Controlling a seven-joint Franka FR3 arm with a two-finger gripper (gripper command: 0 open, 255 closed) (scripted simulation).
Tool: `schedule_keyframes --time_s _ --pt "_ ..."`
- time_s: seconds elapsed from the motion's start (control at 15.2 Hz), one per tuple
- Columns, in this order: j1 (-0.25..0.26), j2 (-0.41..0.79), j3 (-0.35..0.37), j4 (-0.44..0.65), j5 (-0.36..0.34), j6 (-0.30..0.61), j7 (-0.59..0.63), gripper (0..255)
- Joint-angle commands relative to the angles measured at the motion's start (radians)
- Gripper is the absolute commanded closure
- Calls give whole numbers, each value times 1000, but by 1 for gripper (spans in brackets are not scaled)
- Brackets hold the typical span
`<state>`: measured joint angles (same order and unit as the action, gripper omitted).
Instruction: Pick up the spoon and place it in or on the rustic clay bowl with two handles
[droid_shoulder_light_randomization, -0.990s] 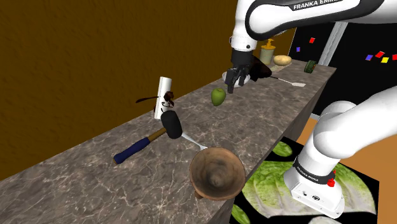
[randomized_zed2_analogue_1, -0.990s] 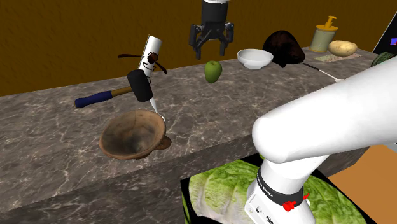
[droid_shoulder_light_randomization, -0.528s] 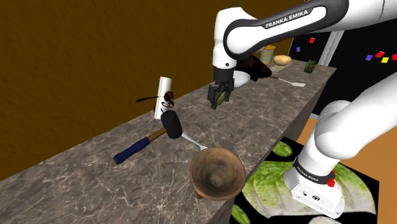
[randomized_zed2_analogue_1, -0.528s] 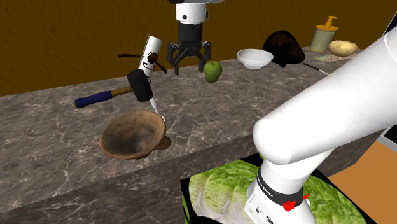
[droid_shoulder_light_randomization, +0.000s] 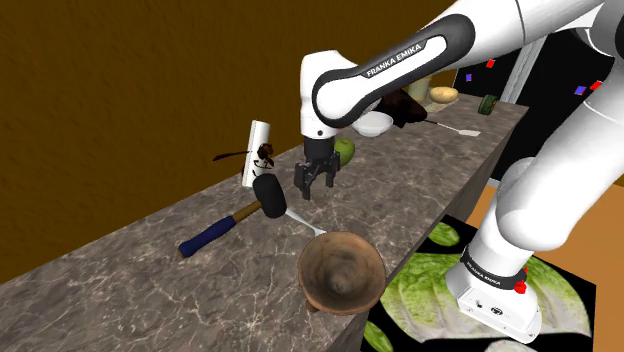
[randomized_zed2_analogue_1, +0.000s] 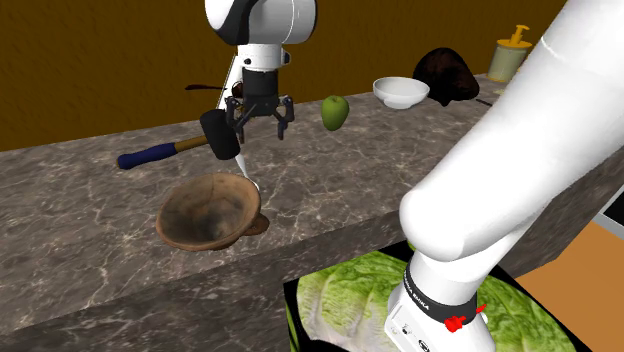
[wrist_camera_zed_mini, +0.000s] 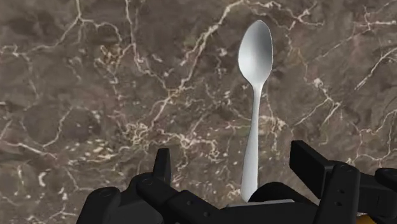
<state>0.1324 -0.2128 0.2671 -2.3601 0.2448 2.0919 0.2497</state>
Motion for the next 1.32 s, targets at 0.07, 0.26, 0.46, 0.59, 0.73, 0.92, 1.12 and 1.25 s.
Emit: schedule_keyframes --time_s 0.07,0.26,0.46,0.59,0.73,0.92,1.12,1.25 --pt "18 101 31 47 15 43 49 0" --pt "28 155 45 64 19 75 71 0" --pt "33 177 50 44 20 117 72 0" --pt "36 192 53 31 20 145 73 0" --pt "38 205 56 22 20 168 74 0" --pt "38 205 56 22 20 168 74 0" --pt "38 205 56 22 20 168 74 0" --pt "38 205 56 22 20 168 74 255"
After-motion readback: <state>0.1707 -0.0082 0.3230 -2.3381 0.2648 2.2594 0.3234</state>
